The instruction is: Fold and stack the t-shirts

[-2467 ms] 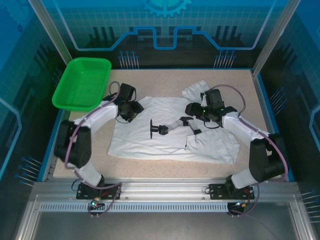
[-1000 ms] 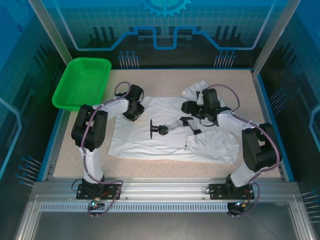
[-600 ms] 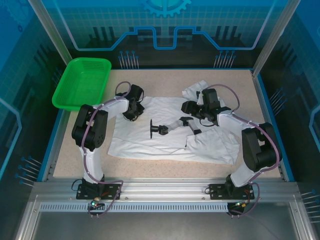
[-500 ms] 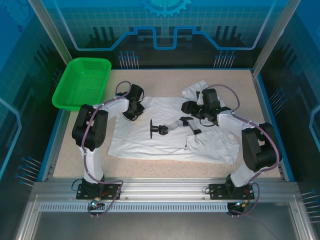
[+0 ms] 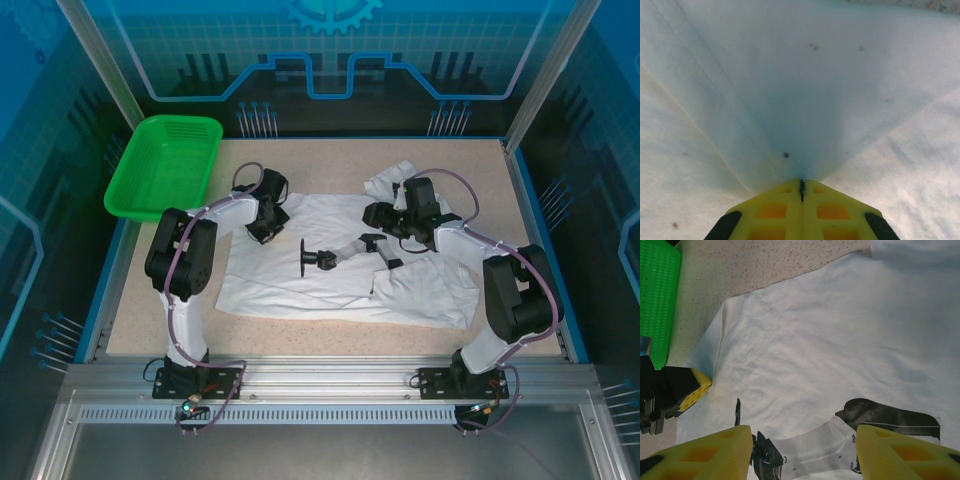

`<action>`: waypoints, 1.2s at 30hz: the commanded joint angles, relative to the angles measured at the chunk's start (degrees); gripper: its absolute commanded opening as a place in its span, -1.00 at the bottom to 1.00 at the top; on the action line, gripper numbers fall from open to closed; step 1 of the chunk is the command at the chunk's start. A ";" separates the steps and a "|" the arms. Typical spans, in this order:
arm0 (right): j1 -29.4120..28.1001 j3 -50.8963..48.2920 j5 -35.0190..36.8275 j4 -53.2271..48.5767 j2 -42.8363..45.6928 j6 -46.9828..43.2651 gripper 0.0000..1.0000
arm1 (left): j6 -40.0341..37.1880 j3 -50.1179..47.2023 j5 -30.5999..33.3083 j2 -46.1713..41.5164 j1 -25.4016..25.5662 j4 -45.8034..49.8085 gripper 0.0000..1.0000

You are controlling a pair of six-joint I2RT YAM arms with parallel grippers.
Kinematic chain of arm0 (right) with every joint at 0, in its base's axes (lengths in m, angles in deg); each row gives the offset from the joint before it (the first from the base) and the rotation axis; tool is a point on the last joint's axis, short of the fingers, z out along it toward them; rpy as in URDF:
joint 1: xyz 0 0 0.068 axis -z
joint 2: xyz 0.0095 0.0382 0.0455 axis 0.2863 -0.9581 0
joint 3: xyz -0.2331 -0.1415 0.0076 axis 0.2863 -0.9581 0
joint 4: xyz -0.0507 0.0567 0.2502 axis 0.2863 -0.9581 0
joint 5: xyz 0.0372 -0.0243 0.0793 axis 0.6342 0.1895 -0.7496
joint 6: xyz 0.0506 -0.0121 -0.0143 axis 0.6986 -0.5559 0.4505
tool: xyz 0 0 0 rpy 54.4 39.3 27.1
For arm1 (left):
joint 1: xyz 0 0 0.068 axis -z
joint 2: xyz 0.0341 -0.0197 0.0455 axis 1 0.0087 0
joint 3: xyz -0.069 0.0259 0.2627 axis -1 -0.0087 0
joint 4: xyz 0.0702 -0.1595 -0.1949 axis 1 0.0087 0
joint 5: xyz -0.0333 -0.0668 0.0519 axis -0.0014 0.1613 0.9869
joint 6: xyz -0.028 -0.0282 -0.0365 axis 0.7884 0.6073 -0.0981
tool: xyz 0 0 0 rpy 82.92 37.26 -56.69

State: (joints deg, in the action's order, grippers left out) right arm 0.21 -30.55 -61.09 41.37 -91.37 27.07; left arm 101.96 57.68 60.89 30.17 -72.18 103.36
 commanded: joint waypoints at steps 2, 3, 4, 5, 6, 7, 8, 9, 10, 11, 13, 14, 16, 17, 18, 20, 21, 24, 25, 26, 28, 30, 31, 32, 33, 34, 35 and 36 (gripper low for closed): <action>0.61 -0.05 -0.34 -0.17 -0.74 0.45 0.14 | -0.61 1.54 0.78 0.99 0.43 1.68 -1.00; 0.69 -0.06 -0.34 -0.17 -0.75 0.48 0.14 | -0.65 1.54 0.78 0.99 0.43 1.64 -1.00; 0.65 -0.11 -0.33 -0.17 -0.75 0.48 0.14 | -0.74 1.57 0.74 0.95 0.43 1.58 -1.00; 0.68 -0.08 -0.29 -0.17 -0.75 0.52 0.14 | -0.91 1.61 0.60 0.90 0.40 1.64 -1.00; 0.72 -0.09 -0.34 -0.17 -0.83 0.48 0.14 | -1.20 1.68 0.56 0.79 0.43 1.66 -1.00; 0.74 -0.13 -0.30 -0.12 -0.77 0.48 0.14 | -1.50 1.64 0.60 0.52 0.42 1.46 -1.00; 0.76 -0.10 -0.35 -0.16 -0.75 0.48 0.14 | -1.89 1.63 0.60 0.19 0.37 1.33 -1.00; 0.73 -0.12 -0.29 -0.17 -0.83 0.48 0.14 | -2.31 1.56 0.71 -0.31 0.30 1.10 -1.00; 0.70 -0.10 -0.40 -0.17 -0.83 0.48 0.14 | -2.84 1.51 0.69 -0.68 0.33 0.81 -1.00; 0.74 -0.12 -0.43 -0.17 -0.83 0.48 0.14 | -3.53 1.54 0.85 -1.10 0.33 0.78 -1.00; 0.76 -0.08 -0.41 -0.17 -0.83 0.57 0.14 | -4.57 2.04 1.71 -2.05 0.30 1.51 -1.00; 0.78 -0.07 -0.37 -0.17 -0.79 0.50 0.14 | -5.05 2.18 2.05 -2.37 0.34 1.80 -1.00; 0.78 -0.08 -0.43 -0.17 -0.83 0.57 0.14 | -5.89 2.26 2.86 -3.33 0.25 2.40 -1.00; 0.78 -0.10 -0.36 -0.17 -0.83 0.57 0.14 | -6.21 2.25 3.12 -3.74 0.26 2.58 -1.00; 0.77 -0.06 -0.35 -0.17 -0.83 0.57 0.14 | -6.53 2.22 3.29 -4.20 0.26 2.63 -1.00; 0.74 -0.14 -0.35 -0.13 -0.83 0.63 0.14 | -7.19 2.03 3.25 -4.84 0.09 2.68 -1.00; 0.76 -0.15 -0.41 -0.17 -0.90 0.66 0.14 | -7.56 2.08 2.99 -5.00 0.08 2.79 -1.00; 0.78 -0.16 -0.33 -0.25 -0.83 0.66 0.14 | -9.98 2.95 1.61 -4.91 -0.08 3.92 -1.00; 0.73 -0.15 -0.31 -0.19 -0.83 0.66 0.14 | -11.51 3.26 0.52 -4.80 -0.01 4.02 -1.00; 0.78 -0.20 -0.31 -0.16 -0.84 0.66 0.14 | -12.93 3.87 -0.73 -4.45 -0.02 4.85 -0.91; 0.78 -0.31 -0.41 -0.17 -0.83 0.63 0.14 | -15.74 5.32 -2.10 -3.44 0.03 7.26 -0.49; 0.82 -0.16 -0.35 -0.17 -0.92 0.63 0.14 | -17.33 5.20 -2.99 -3.06 0.08 8.11 -0.31; 0.79 -0.11 -0.41 -0.17 -0.94 0.68 0.14 | -17.95 4.89 -3.13 -3.05 0.08 8.42 -0.23; 0.78 -0.13 -0.43 -0.15 -0.92 0.65 0.14 | -18.45 4.74 -3.70 -3.01 0.04 8.36 -0.17; 0.77 -0.09 -0.36 -0.16 -0.92 0.66 0.14 | -19.05 4.91 -4.14 -2.76 0.08 8.88 -0.15; 0.81 -0.14 -0.39 -0.15 -0.92 0.61 0.14 | -19.51 5.18 -4.23 -2.46 0.15 9.21 -0.11; 0.85 -0.10 -0.39 -0.17 -1.00 0.66 0.14 | -20.14 5.58 -4.50 -2.02 0.17 9.56 -0.08; 0.77 -0.13 -0.37 -0.17 -1.01 0.61 0.14 | -20.83 6.61 -4.70 -1.23 0.20 10.42 -0.06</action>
State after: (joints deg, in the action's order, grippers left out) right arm 0.23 -30.55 -61.09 41.37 -91.37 27.09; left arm 84.98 61.92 58.22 27.35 -72.09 110.02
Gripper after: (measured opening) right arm 0.570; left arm 0.465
